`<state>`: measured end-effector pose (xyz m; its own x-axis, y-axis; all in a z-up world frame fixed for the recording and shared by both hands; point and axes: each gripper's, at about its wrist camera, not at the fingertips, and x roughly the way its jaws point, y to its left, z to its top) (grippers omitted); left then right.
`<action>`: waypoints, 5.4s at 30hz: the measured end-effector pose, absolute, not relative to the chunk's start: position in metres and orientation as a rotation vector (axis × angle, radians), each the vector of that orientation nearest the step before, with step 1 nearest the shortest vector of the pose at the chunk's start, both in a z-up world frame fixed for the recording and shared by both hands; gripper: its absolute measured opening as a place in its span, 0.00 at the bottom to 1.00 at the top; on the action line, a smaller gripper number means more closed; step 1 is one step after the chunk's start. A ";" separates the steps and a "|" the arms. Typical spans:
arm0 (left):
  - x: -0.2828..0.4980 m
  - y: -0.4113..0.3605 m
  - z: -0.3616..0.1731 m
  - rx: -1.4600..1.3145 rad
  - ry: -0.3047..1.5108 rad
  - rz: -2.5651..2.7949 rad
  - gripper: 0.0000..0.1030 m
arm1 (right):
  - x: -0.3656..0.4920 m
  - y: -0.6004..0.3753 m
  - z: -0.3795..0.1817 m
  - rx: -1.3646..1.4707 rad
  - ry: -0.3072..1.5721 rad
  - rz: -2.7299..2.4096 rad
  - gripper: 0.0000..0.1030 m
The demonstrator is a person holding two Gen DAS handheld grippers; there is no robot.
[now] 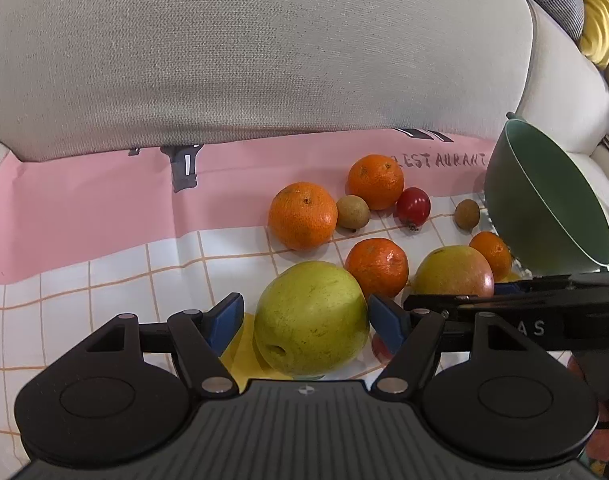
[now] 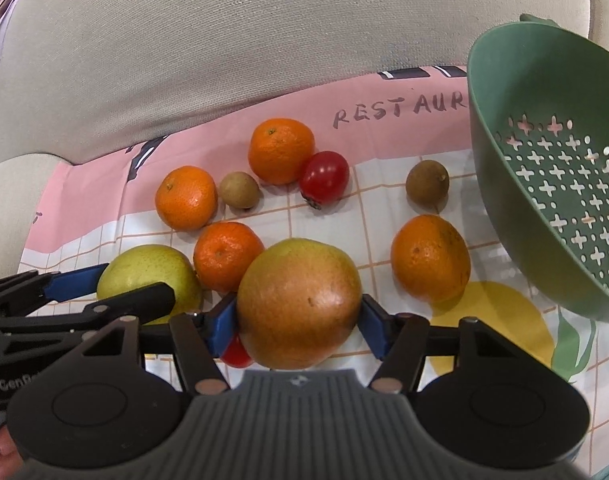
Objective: Organize fruits
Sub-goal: 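Grasp the mango with the right gripper while the left gripper grasps the pear, then lift the mango and pear and carry both over the green colander, then lower the mango and pear into the colander and open both grippers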
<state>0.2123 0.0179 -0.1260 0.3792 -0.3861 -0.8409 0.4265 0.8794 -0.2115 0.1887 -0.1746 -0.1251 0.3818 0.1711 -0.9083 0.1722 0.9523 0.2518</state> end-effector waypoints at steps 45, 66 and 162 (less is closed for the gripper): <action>0.166 0.001 -0.089 0.059 1.020 -0.388 0.71 | 0.136 -0.183 -0.080 0.177 1.140 0.099 0.59; 0.126 -0.057 -0.004 0.074 0.915 -0.443 0.71 | 0.108 -0.258 0.002 0.023 0.914 0.162 0.59; 0.197 -0.236 -0.092 0.328 1.175 -0.662 0.71 | 0.176 -0.378 -0.064 -0.213 1.254 0.314 0.65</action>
